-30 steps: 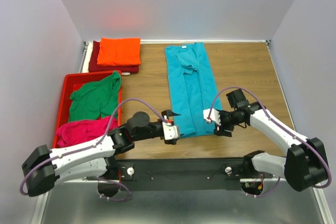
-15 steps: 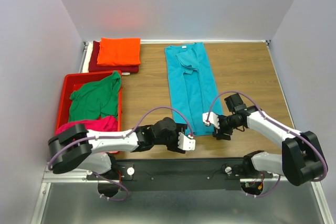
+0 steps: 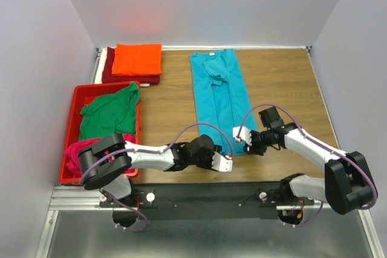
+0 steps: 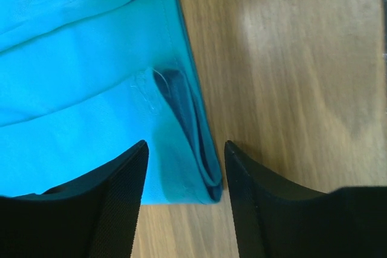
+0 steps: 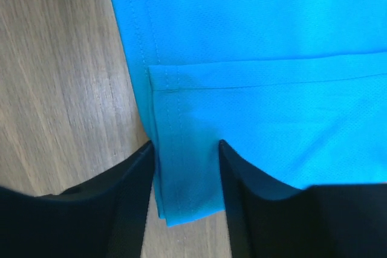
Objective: Fold and stack the t-shirts
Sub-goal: Fold the tshirt
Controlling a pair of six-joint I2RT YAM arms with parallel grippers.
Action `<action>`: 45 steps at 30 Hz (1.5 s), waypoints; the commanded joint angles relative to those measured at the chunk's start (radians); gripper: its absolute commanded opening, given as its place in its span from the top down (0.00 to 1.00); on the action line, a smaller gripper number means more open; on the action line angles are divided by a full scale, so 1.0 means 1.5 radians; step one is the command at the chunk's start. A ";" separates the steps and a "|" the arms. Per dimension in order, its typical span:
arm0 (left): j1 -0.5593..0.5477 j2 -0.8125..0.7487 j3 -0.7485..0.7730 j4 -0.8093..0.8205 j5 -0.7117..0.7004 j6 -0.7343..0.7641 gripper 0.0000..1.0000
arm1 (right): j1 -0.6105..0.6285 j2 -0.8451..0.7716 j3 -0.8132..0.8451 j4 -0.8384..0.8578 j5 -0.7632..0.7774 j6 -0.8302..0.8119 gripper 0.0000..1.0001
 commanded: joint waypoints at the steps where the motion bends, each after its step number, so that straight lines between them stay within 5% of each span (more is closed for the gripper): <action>1: -0.004 0.029 0.007 -0.022 -0.040 0.008 0.44 | 0.001 0.030 -0.030 0.023 0.083 -0.004 0.50; 5: -0.004 0.041 0.012 -0.025 -0.041 0.013 0.54 | 0.001 0.046 -0.029 0.024 0.099 0.000 0.64; 9: -0.004 0.056 0.018 -0.033 -0.024 0.012 0.74 | 0.000 0.055 -0.023 0.022 0.101 0.011 0.78; 12: -0.004 0.069 0.029 -0.040 -0.017 0.016 0.80 | 0.001 0.056 -0.015 0.019 0.094 0.023 0.82; 15: -0.003 0.063 0.032 -0.044 -0.020 0.023 0.91 | 0.001 0.054 0.005 0.002 0.089 0.045 0.99; 18: 0.000 0.050 0.031 -0.043 -0.031 0.026 1.00 | 0.001 0.050 0.022 -0.014 0.083 0.062 0.99; 36: 0.046 -0.107 0.008 -0.035 -0.014 0.054 1.00 | 0.001 -0.010 0.126 -0.067 0.038 0.156 1.00; 45: 0.186 -0.064 0.103 -0.029 0.030 0.107 1.00 | -0.005 0.115 0.290 -0.055 0.125 0.186 0.99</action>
